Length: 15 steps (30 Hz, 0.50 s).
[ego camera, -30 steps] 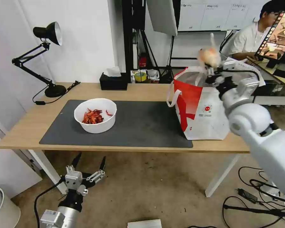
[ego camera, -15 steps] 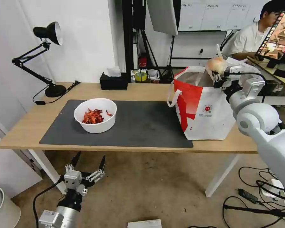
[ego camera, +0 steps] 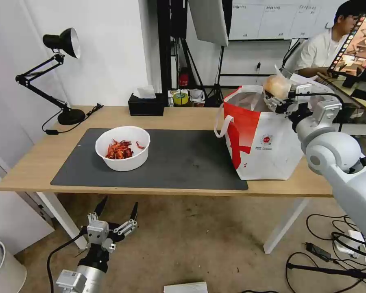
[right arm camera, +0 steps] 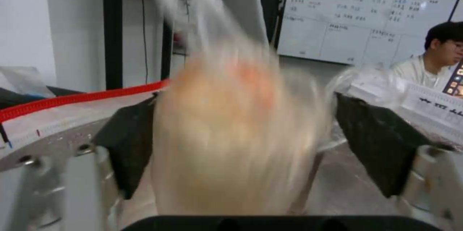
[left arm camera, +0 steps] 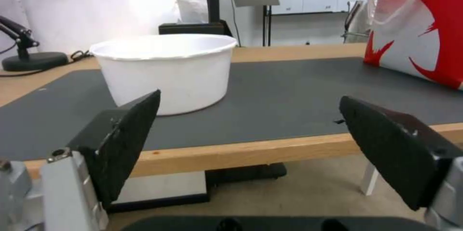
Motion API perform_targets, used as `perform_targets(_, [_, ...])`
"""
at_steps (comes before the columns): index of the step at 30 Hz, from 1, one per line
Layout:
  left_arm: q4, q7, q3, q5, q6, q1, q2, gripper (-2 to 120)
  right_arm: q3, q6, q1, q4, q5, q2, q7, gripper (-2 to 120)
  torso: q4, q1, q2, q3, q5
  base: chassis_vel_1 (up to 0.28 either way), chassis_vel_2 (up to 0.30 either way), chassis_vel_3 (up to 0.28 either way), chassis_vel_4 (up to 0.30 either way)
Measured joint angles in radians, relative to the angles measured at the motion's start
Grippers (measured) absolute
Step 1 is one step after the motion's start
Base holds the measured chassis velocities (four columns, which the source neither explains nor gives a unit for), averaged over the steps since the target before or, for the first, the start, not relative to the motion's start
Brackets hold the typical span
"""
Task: Pick up the trash from the table and place it into the takeout bag.
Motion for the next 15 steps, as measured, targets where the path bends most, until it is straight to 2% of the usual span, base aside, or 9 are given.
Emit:
perform_targets(3, [0.001, 0.0, 0.0, 0.0, 0.0, 0.0, 0.0, 100, 0.0, 0.0, -0.001, -0.004, -0.001, 0.001, 0.0, 99, 0.0, 0.0, 0.0, 0.0, 0.0, 0.0, 0.0, 0.0, 0.0])
perform_targets(15, [-0.011, 0.0, -0.006, -0.002, 0.001, 0.006, 0.003, 100, 0.002, -0.001, -0.008, 0.002, -0.001, 0.001, 0.0, 100, 0.0, 0.0, 0.0, 0.0, 0.0, 0.0, 0.0, 0.0, 0.0])
